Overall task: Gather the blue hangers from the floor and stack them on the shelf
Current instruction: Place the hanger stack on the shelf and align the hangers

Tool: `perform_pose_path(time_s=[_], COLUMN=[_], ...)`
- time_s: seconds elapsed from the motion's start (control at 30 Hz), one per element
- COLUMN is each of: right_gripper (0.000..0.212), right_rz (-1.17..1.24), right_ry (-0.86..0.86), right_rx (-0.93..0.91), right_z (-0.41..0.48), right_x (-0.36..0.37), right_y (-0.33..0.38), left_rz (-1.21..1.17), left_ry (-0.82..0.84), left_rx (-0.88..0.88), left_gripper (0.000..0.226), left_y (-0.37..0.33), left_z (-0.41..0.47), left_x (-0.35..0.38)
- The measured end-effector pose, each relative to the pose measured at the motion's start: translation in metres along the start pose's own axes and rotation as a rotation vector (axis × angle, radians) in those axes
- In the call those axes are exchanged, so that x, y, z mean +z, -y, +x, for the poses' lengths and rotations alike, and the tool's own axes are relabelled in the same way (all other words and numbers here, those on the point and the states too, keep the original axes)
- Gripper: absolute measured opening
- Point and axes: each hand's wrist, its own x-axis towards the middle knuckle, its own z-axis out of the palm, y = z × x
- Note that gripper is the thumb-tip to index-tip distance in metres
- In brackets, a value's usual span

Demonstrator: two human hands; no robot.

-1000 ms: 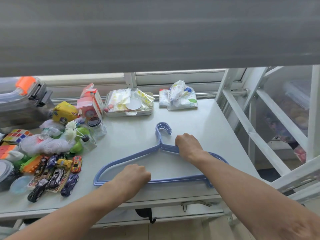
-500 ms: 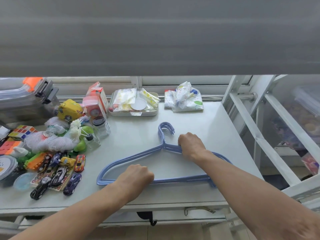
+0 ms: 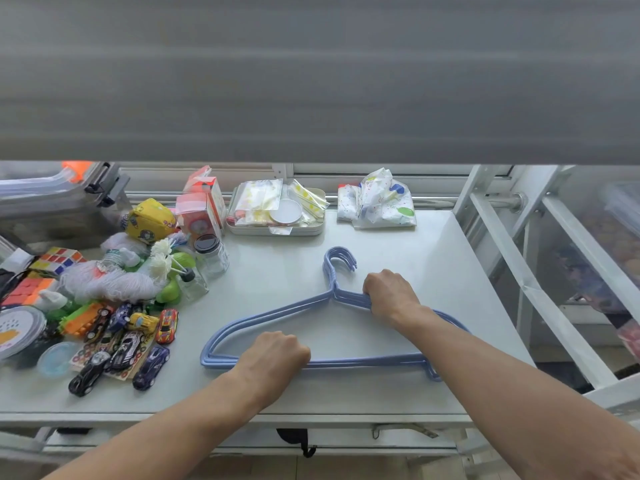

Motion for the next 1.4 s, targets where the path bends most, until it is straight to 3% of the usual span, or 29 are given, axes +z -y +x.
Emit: perform_pose_path(time_s=[0.53, 0.87, 1.0, 1.1, 1.2, 1.3, 1.4], right_gripper=[0.024, 0.017, 0.017, 0.019, 0.022, 0.024, 0.026], right_rz=[0.020, 0.021, 0.020, 0.014, 0.029, 0.039, 0.042], right_ry=[-0.008, 0.031, 0.032, 0.030, 0.025, 0.027, 0.021], right_rx=[-0.002, -0.007, -0.007, -0.007, 0.004, 0.015, 0.020], right_z=[-0.005, -0.003, -0.001, 0.000, 0.001, 0.002, 0.004], right_x=[0.002, -0.007, -0.007, -0.005, -0.004, -0.001, 0.003], right_y=[-0.002, -0.001, 0.000, 0.000, 0.000, -0.001, -0.003], left_rz=[-0.017, 0.039, -0.102, -0.463, -0.674, -0.738, -0.766], left_ry=[-0.010, 0.077, 0.062, -0.075, -0.184, -0.089, -0.014], left_rx=[-0.059, -0.062, -0.070, -0.218, -0.454, -0.646, -0.711], left_gripper=[0.026, 0.021, 0.019, 0.053, 0.037, 0.035, 0.019], left_y=[0.002, 0.008, 0.011, 0.025, 0.060, 0.077, 0.064], left_z=[-0.005, -0.004, -0.007, 0.015, 0.075, 0.131, 0.171], left_x=[0.003, -0.003, -0.011, -0.033, -0.050, -0.053, -0.046])
